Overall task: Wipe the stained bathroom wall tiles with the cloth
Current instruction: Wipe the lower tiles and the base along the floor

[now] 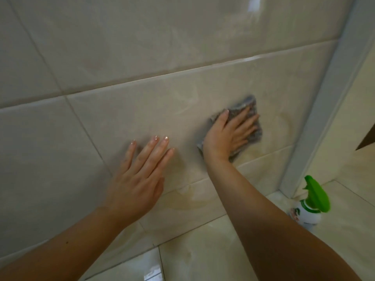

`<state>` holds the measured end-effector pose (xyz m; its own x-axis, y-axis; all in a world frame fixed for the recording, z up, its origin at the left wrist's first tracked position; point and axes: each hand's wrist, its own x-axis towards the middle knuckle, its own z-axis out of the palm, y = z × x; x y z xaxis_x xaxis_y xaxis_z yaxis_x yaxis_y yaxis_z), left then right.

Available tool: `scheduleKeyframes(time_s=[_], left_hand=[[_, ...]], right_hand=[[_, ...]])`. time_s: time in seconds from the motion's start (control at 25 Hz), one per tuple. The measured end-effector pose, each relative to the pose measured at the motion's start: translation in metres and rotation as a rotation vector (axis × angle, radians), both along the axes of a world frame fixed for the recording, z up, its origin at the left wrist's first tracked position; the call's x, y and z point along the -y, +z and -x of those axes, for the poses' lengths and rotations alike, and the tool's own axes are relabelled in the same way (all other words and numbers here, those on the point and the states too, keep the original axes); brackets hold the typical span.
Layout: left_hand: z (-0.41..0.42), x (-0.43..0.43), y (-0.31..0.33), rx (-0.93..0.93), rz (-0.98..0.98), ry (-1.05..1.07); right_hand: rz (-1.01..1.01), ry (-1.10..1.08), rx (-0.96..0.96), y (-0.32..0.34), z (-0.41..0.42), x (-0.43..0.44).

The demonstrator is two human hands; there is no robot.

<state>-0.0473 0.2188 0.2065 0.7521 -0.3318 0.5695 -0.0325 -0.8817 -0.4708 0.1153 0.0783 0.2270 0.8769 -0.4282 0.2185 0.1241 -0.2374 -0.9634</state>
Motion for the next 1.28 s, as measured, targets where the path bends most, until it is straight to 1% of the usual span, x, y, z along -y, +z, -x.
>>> scheduleKeyframes(time_s=[0.08, 0.12, 0.16, 0.2, 0.28, 0.32, 0.36, 0.4, 0.52, 0.56, 0.64, 0.76, 0.8, 0.84, 0.96, 1.04, 1.08, 1.16, 1.28], left_hand=[[-0.01, 0.008, 0.0, -0.004, -0.011, -0.028], [-0.014, 0.012, 0.0, -0.008, -0.019, -0.036], [-0.017, 0.015, -0.001, -0.01, -0.024, -0.038], [-0.019, 0.018, -0.001, -0.016, -0.028, -0.038], [-0.022, 0.024, -0.002, -0.033, -0.04, -0.046], [-0.025, 0.027, -0.003, -0.04, -0.049, -0.053], [-0.028, 0.029, -0.004, -0.043, -0.057, -0.059], [-0.032, 0.032, -0.005, -0.048, -0.061, -0.067], [-0.046, 0.042, 0.0, -0.051, -0.059, -0.088], [-0.05, 0.045, 0.002, -0.053, -0.069, -0.089], [-0.056, 0.047, 0.001, -0.066, -0.088, -0.088], [-0.06, 0.051, -0.007, -0.097, -0.123, -0.099], [-0.061, 0.052, -0.01, -0.103, -0.131, -0.106], [-0.063, 0.055, -0.011, -0.103, -0.131, -0.115], [-0.076, 0.065, -0.007, -0.089, -0.125, -0.141], [-0.085, 0.071, -0.002, -0.083, -0.136, -0.145], [-0.089, 0.073, 0.0, -0.084, -0.141, -0.146], [-0.095, 0.078, 0.0, -0.084, -0.141, -0.154], [-0.1, 0.087, -0.006, -0.093, -0.141, -0.178]], right_hand=[[0.071, -0.016, 0.127, 0.008, -0.013, 0.007], [0.087, -0.033, 0.136, 0.0, -0.02, 0.015], [0.088, -0.044, 0.099, -0.013, -0.027, 0.025], [0.065, -0.042, 0.021, -0.03, -0.033, 0.037], [-0.042, -0.016, -0.157, -0.051, -0.036, 0.054], [-0.073, 0.0, -0.207, -0.051, -0.036, 0.055], [-0.059, 0.006, -0.21, -0.042, -0.035, 0.053], [-0.016, 0.005, -0.17, -0.028, -0.035, 0.051], [0.108, 0.005, 0.073, 0.017, -0.048, 0.056], [0.118, -0.014, 0.095, 0.021, -0.058, 0.064], [0.095, -0.046, 0.019, 0.001, -0.076, 0.08], [-0.073, -0.006, -0.218, -0.048, -0.069, 0.092], [-0.092, 0.014, -0.247, -0.051, -0.063, 0.088], [-0.065, 0.019, -0.224, -0.044, -0.059, 0.082], [0.11, -0.018, 0.002, 0.009, -0.075, 0.083], [0.148, -0.058, 0.099, 0.032, -0.094, 0.095], [0.149, -0.074, 0.116, 0.029, -0.104, 0.103], [0.123, -0.09, 0.043, 0.007, -0.118, 0.119], [-0.049, -0.091, -0.124, -0.029, -0.13, 0.137]])
